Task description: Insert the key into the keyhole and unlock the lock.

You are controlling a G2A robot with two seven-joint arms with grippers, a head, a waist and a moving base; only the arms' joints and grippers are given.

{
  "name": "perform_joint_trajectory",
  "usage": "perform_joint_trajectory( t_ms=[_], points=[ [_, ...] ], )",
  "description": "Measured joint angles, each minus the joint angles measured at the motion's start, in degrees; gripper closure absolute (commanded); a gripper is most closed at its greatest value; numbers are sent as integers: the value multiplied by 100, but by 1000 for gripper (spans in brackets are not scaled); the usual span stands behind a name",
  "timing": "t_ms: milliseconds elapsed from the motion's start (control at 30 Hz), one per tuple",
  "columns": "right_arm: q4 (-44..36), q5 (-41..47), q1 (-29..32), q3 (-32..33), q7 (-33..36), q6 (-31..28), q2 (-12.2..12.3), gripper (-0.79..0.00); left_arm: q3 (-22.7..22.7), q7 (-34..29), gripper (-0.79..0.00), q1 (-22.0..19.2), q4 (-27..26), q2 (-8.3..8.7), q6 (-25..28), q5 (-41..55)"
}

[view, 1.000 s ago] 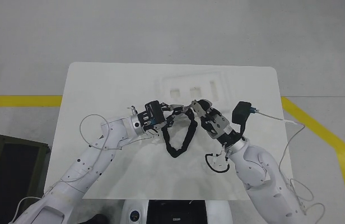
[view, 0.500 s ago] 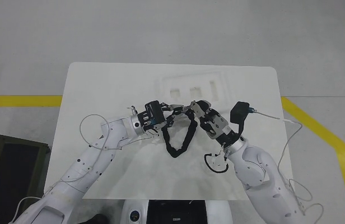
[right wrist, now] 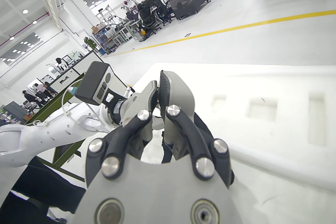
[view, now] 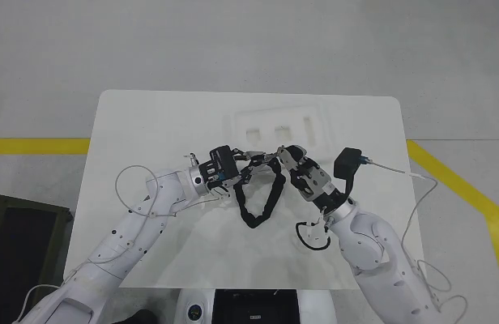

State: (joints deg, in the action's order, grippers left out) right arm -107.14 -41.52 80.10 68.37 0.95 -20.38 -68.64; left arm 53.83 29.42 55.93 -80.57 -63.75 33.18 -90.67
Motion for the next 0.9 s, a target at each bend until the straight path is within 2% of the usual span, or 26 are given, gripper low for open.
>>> perform_joint_trajectory(
  t_ms=[567,900],
  points=[
    [61,-32,-9,-42,66,54,-43,0,0,0,0,0,0,0,0,0],
    [71,-46,-66,-65,390,100,-56,0,0,1,0,0,0,0,0,0]
  ],
)
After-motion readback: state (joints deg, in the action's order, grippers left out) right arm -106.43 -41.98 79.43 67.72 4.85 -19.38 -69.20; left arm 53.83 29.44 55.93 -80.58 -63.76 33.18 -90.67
